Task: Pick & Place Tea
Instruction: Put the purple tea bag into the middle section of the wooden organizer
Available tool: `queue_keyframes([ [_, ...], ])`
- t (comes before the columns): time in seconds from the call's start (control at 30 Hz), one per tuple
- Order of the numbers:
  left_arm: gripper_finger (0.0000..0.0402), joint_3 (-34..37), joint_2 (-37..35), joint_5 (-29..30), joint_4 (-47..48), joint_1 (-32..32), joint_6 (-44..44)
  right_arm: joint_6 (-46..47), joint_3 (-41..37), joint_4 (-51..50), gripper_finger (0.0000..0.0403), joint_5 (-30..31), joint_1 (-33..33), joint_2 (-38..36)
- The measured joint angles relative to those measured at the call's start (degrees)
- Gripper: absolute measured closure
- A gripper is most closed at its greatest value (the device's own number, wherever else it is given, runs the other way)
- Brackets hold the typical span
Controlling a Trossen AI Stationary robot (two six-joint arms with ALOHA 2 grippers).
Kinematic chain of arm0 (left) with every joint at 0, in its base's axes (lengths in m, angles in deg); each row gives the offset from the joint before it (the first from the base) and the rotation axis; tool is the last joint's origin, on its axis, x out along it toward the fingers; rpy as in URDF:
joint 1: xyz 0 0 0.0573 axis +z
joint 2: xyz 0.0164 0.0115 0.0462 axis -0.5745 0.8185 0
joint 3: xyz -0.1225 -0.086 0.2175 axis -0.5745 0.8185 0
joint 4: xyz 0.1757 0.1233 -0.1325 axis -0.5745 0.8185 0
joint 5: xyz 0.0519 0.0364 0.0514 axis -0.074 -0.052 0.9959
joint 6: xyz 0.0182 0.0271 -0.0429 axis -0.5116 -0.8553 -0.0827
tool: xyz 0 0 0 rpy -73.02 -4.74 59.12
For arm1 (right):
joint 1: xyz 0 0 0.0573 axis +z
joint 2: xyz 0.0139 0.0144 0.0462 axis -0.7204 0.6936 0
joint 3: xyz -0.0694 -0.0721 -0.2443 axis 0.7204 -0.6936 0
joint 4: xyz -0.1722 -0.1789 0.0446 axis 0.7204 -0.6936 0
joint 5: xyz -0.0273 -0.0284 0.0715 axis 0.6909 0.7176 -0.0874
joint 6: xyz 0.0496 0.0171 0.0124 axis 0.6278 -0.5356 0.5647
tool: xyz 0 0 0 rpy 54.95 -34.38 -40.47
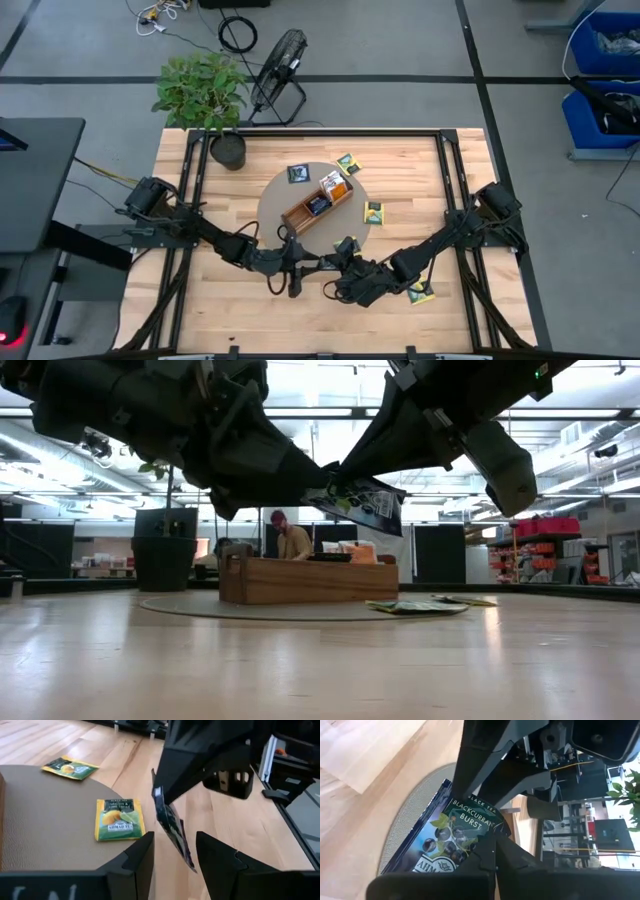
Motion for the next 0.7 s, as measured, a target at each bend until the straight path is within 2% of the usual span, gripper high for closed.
queue_keyframes([
  [0.13,0.0283,0.0,0.0,-0.2,0.8,0.3,-0.1,-0.2,0.0,0.3,0.0403,0.0,0.0,0.0],
  [0.33,0.0388,0.0,0.0,-0.3,0.6,1.2,-2.2,-0.1,0.0,1.3,0.0403,-0.3,0.0,0.0],
  [0.5,0.0397,0.0,0.0,-0.5,1.1,1.6,-2.6,2.5,0.0,1.0,0.0378,-5.6,0.0,-0.2],
  [0.7,0.0399,0.0,-0.2,0.9,1.6,1.7,-3.0,9.4,0.0,-3.7,0.0294,-7.4,0.0,-3.3],
])
